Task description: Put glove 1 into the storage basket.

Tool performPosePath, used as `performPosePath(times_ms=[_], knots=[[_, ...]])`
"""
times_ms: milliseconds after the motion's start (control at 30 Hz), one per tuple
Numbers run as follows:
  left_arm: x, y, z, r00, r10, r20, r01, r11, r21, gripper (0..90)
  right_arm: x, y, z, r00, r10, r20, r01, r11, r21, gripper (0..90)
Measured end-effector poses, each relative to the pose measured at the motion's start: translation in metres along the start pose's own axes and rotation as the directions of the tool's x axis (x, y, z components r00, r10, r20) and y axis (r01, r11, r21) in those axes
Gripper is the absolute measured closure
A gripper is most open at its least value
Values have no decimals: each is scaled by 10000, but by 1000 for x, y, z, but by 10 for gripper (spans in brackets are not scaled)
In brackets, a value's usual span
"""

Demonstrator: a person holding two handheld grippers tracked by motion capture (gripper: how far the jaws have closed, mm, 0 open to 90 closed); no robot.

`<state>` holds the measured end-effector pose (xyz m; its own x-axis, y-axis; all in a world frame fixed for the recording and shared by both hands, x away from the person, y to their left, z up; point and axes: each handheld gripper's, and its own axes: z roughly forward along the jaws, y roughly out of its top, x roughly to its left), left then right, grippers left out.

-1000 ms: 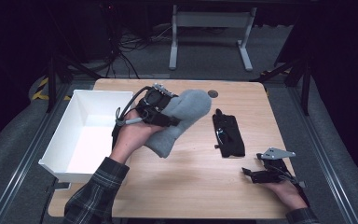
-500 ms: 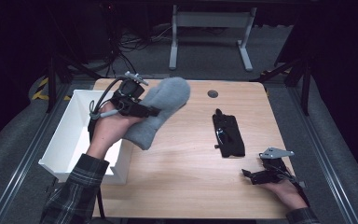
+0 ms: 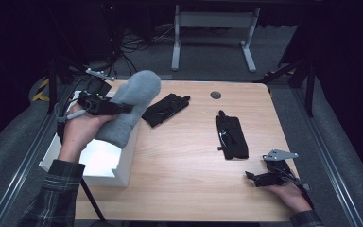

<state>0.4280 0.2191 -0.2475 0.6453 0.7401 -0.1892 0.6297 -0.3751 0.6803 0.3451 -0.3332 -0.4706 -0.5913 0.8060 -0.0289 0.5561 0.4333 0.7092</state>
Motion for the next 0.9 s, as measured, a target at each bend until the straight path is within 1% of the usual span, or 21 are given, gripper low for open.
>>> performPosePath(times_ms=[33,67,100,267,367,467,500,567,633,733,767,800,900], knots=[[2,-2,-2,10000,-92,-37,92,10000,-29,634,0,0,0,10000,2,-2,-2,10000,-2,0],[2,-2,-2,10000,-92,-37,92,10000,-29,634,0,0,0,10000,2,-2,-2,10000,-2,0],[10,-8,-7,9995,-275,-128,275,9996,-39,634,0,0,0,10000,6,-10,-6,10000,-3,0],[24,-19,-12,9978,-558,-356,557,9984,-15,634,0,0,0,10000,0,-1,0,10000,-1,0],[32,-27,-12,9964,-793,-310,791,9968,-66,634,0,0,0,10000,7,-1,-7,10000,-1,0],[39,-35,-8,9953,-903,-342,903,9959,-15,634,0,0,0,10000,-18,4,18,10000,-12,0],[42,-38,-6,9941,-1028,-337,1027,9947,-21,635,0,0,0,10000,-15,-3,15,10000,-14,0],[47,-45,-1,9928,-1156,-305,1159,9932,113,634,0,0,0,10000,-16,8,16,10000,-13,0],[53,-53,3,9912,-1267,-393,1275,9917,185,634,0,0,0,10000,-15,9,15,10000,-14,0],[62,-65,11,9860,-1627,-375,1638,9861,274,634,0,0,0,10000,-11,7,11,10000,-15,0],[62,-65,11,9860,-1627,-375,1638,9861,274,634,0,0,0,10000,-10,2,10,10000,-13,0],[68,-73,16,9826,-1817,-391,1832,9822,409,634,0,0,0,10000,-2,2,2,10000,-10,0],[76,-82,27,9780,-2058,-352,2077,9763,611,634,0,0,0,10000,-13,-5,13,10000,-9,0]])
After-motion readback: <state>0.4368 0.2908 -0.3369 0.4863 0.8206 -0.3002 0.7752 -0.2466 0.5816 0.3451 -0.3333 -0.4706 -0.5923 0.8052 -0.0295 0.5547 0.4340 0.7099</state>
